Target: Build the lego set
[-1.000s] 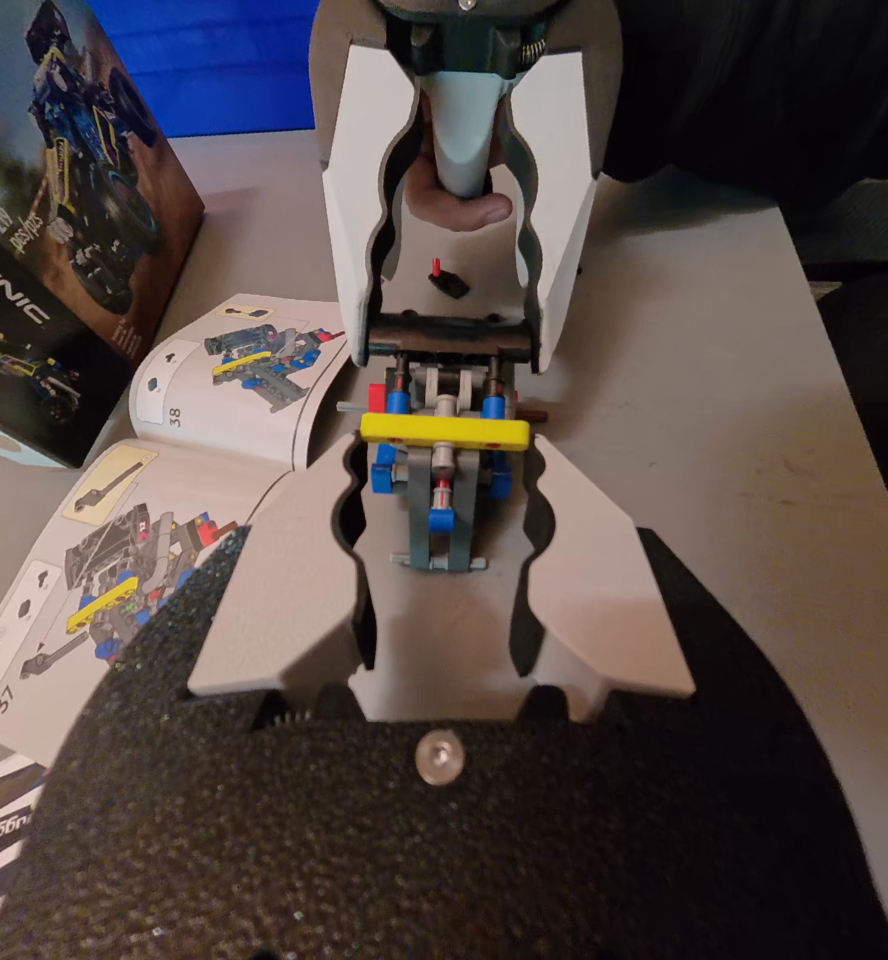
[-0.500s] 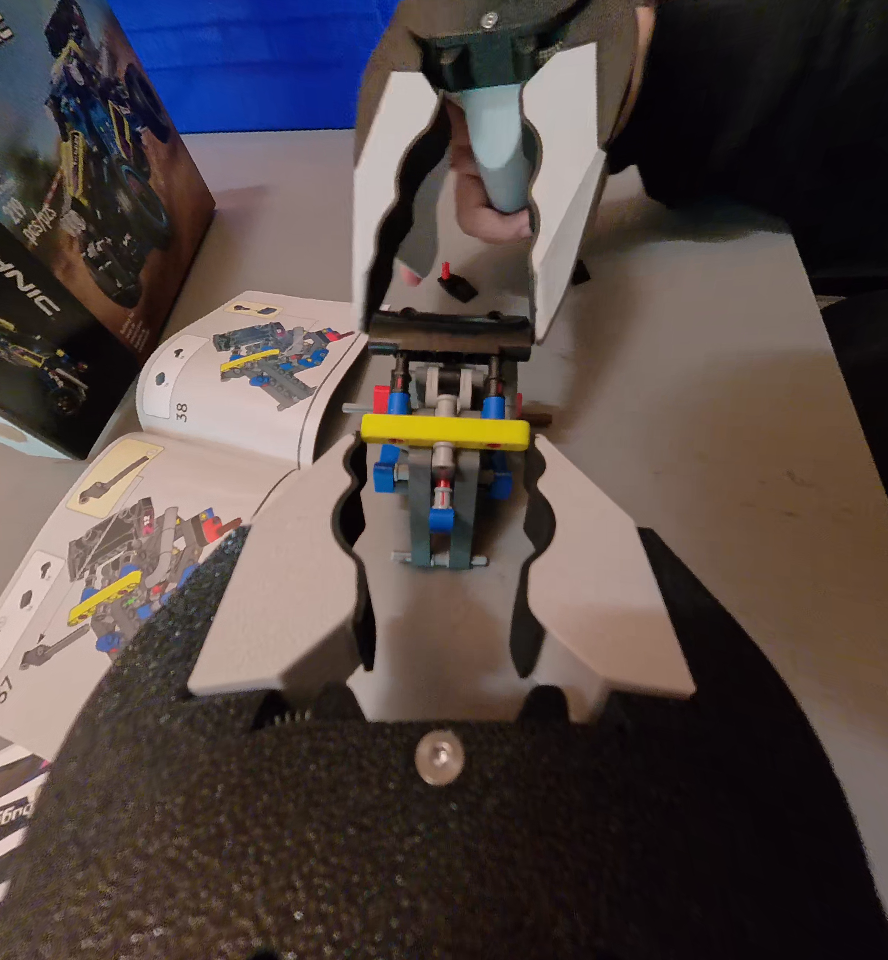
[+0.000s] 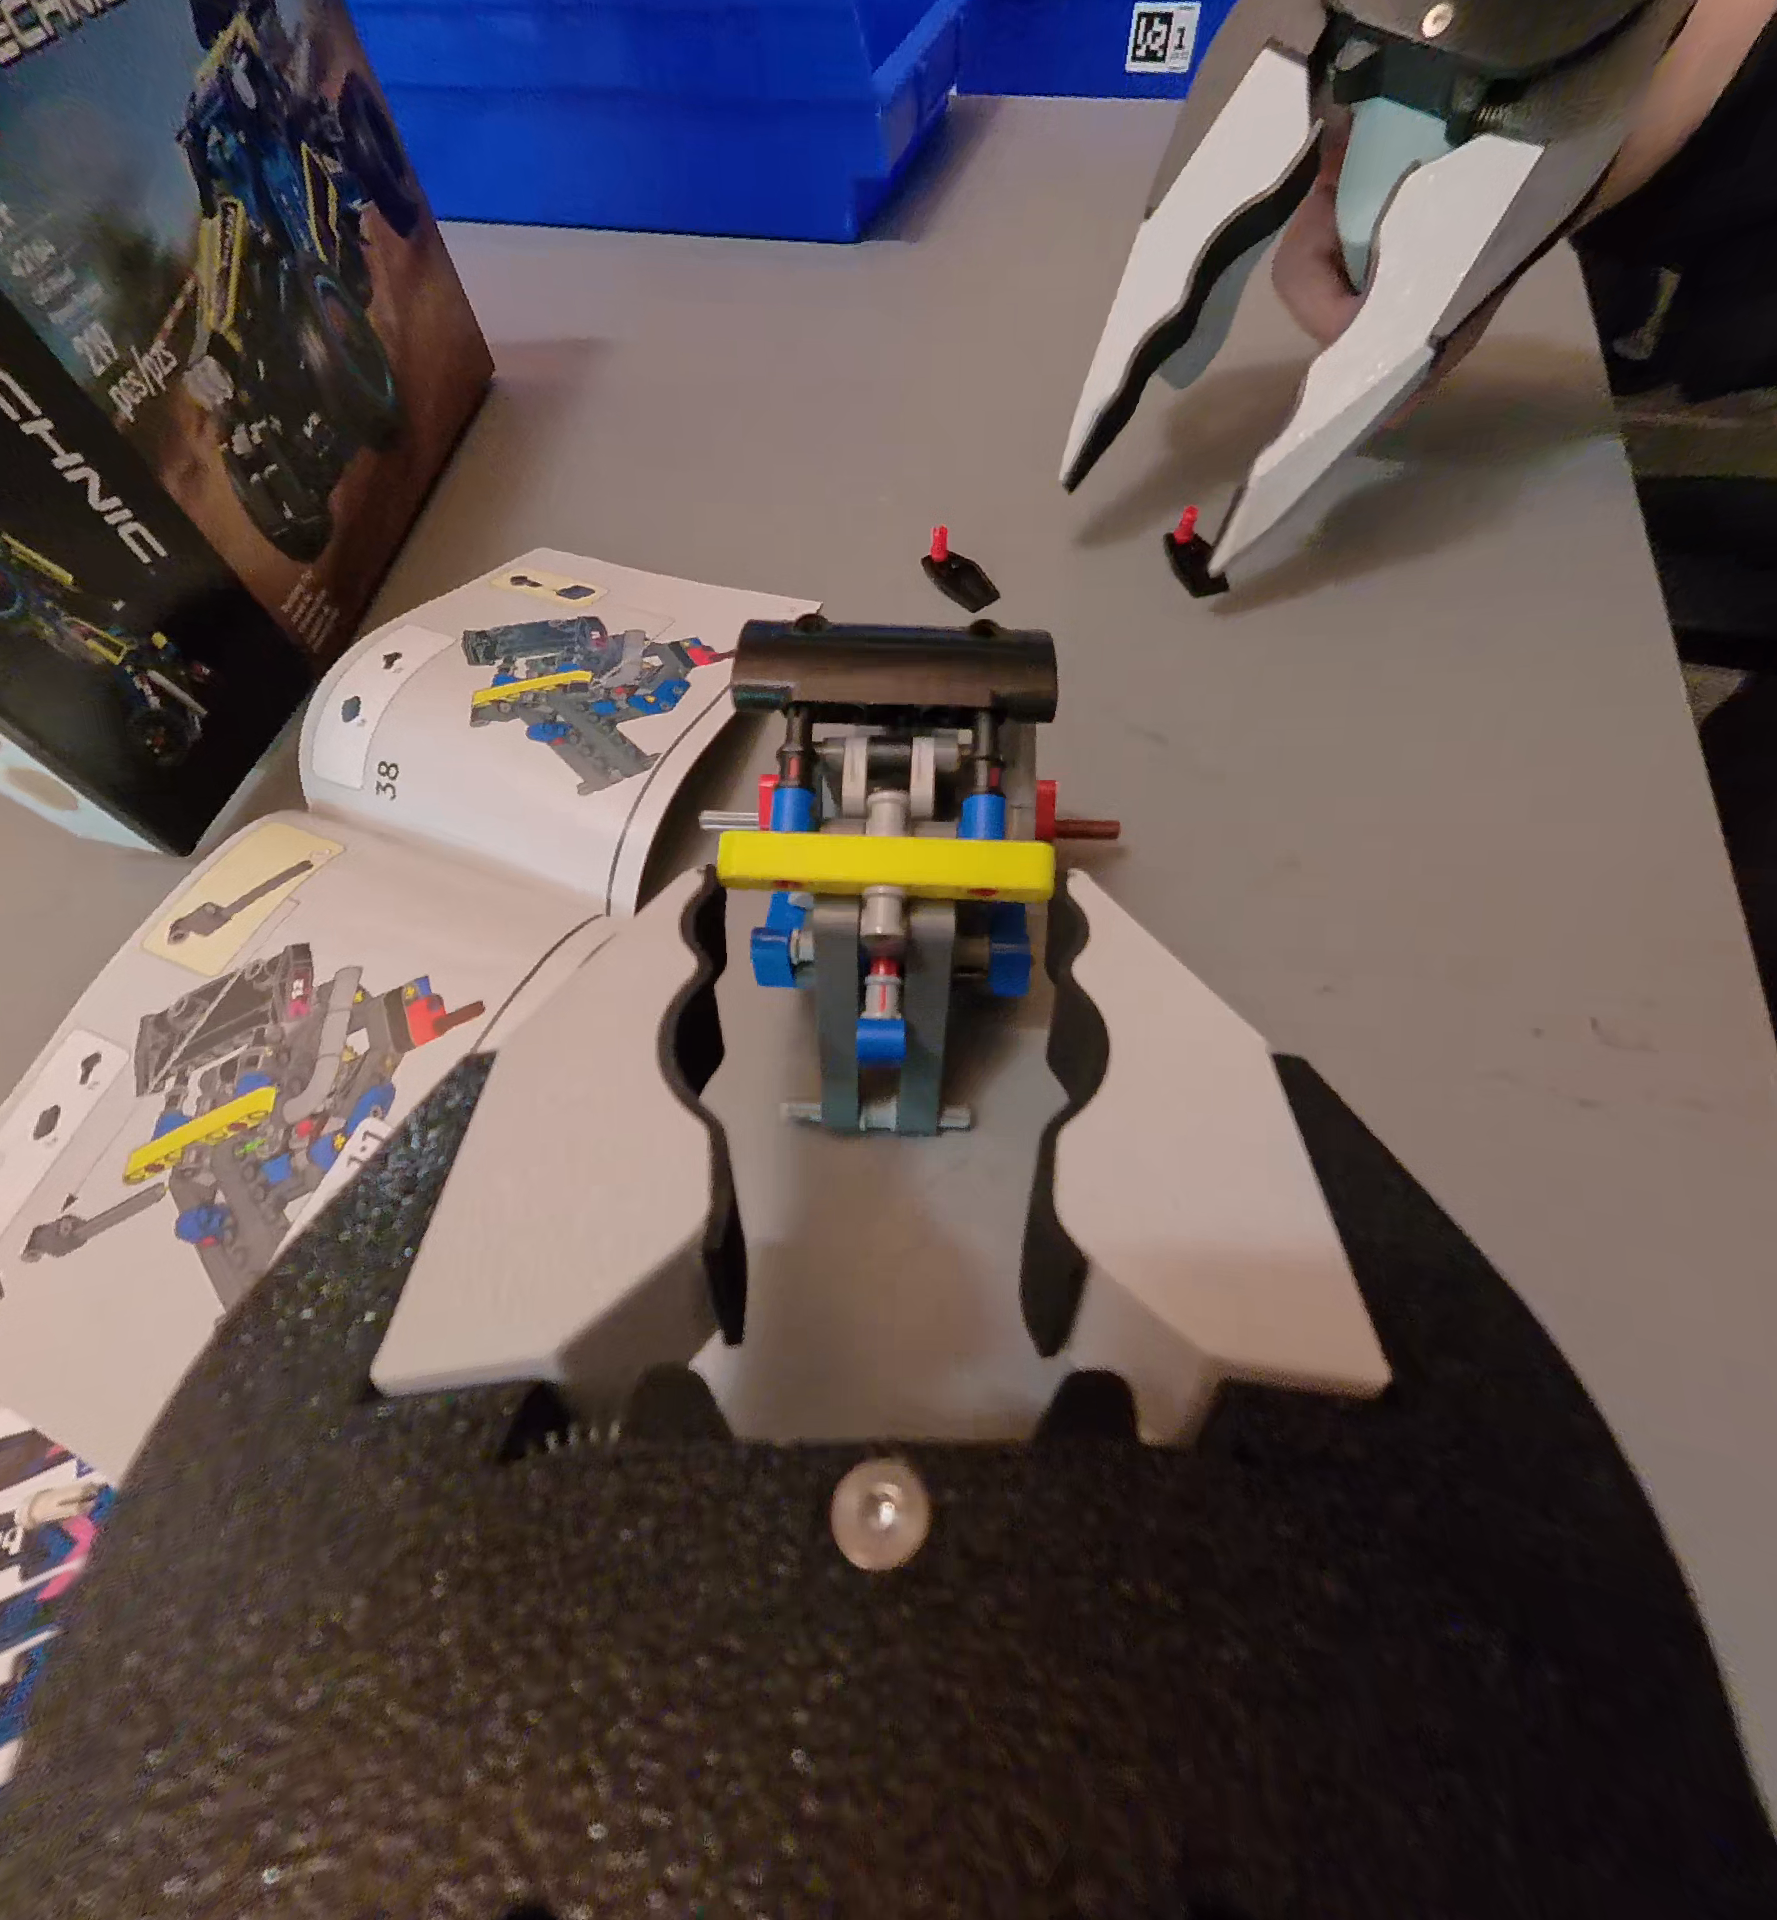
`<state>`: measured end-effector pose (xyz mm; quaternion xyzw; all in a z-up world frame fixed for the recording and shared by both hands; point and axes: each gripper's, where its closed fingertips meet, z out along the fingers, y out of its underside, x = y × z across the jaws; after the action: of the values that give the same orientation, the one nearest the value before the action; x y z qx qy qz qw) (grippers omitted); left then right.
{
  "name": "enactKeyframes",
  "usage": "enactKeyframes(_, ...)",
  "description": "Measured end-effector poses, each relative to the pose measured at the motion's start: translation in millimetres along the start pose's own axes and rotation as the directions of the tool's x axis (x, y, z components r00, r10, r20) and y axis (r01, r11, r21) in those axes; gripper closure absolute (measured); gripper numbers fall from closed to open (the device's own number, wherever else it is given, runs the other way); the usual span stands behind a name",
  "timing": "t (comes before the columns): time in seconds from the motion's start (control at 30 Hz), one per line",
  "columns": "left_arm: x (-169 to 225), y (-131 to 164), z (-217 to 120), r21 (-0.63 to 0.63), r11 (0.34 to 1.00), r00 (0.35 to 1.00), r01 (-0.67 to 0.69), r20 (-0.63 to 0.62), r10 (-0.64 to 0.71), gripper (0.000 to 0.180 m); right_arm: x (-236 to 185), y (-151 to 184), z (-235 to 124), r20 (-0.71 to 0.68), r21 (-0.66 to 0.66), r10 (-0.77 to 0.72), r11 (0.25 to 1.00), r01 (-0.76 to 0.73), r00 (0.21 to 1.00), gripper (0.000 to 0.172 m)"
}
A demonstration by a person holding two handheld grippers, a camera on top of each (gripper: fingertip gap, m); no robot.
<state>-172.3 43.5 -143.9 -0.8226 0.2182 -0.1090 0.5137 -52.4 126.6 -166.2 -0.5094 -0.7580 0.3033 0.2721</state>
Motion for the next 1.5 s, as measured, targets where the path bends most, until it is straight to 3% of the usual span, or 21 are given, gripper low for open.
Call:
enactKeyframes(0.1, 1.0, -1.4, -1.2, 0.010, 0.999, 0.999, -0.040, 0.027, 0.039, 0.118, -6.8, 7.0, -7.5, 0.017, 0.027, -0.025, 0.999, 0.024, 1.000, 0.137)
enactKeyframes(0.23, 1.7, -0.4, -11.3, 0.028, 0.998, 0.992, -0.065, 0.107, 0.061, 0.110, -7.2, 19.4, -8.1, 0.023, -0.021, -0.134, 0.991, 0.134, 0.991, 0.137)
enactKeyframes(0.4, 14.3, -9.5, -39.0, 0.095, 0.990, 0.964, -0.102, 0.257, 0.075, 0.116, -8.5, 23.5, -6.3, 0.093, -0.032, -0.157, 0.986, 0.161, 0.983, 0.150)
enactKeyframes(0.53, 63.7, -25.7, -31.9, 0.103, 0.985, 0.979, -0.140, 0.164, 0.122, 0.129, -14.7, 14.3, 2.6, 0.096, -0.010, -0.172, 0.985, 0.174, 0.980, 0.161)
enactKeyframes(0.6, 87.1, -29.1, -19.1, 0.060, 0.973, 0.969, -0.221, 0.130, 0.212, 0.132, -29.7, -8.4, 2.7, 0.129, 0.080, -0.100, 0.993, 0.091, 0.987, 0.161)
enactKeyframes(0.73, 91.3, -27.7, 0.3, -0.081, 0.871, 0.831, -0.485, 0.266, 0.488, 0.137, -74.3, -47.5, 0.9, 0.348, 0.182, 0.051, 0.976, -0.121, 0.936, 0.161)
enactKeyframes(0.8, 88.3, -34.0, 3.1, -0.122, 0.829, 0.766, -0.546, 0.328, 0.553, 0.137, -86.7, -62.7, 2.3, 0.429, 0.217, 0.118, 0.949, -0.229, 0.896, 0.161)
enactKeyframes(0.87, 99.0, -46.5, 3.6, -0.078, 0.796, 0.739, -0.600, 0.328, 0.589, 0.141, -103.0, -68.1, -0.1, 0.587, 0.173, 0.203, 0.914, -0.366, 0.783, 0.161)
enactKeyframes(0.97, 108.0, -52.5, 0.6, -0.085, 0.731, 0.681, -0.677, 0.306, 0.666, 0.150, -104.4, -76.6, -3.9, 0.717, 0.117, 0.317, 0.823, -0.556, 0.621, 0.160)
enactKeyframes(1.1, 126.5, -48.6, -3.4, -0.080, 0.646, 0.618, -0.759, 0.224, 0.754, 0.150, -108.2, -70.4, 0.5, 0.718, 0.070, 0.344, 0.830, -0.553, 0.606, 0.160)
enactKeyframes(1.33, 127.6, -41.0, -3.2, -0.194, 0.429, 0.388, -0.882, 0.215, 0.896, 0.171, -125.3, -79.9, -1.3, 0.748, 0.031, 0.324, 0.855, -0.518, 0.579, 0.158)
enactKeyframes(1.43, 125.1, -34.8, -4.3, -0.226, 0.390, 0.346, -0.893, 0.212, 0.914, 0.180, -125.9, -79.6, -0.2, 0.754, 0.009, 0.335, 0.855, -0.519, 0.565, 0.160)
enactKeyframes(1.5, 123.1, -25.8, -2.7, -0.241, 0.409, 0.372, -0.880, 0.186, 0.909, 0.180, -125.0, -79.2, 3.4, 0.741, 0.001, 0.345, 0.858, -0.514, 0.576, 0.160)
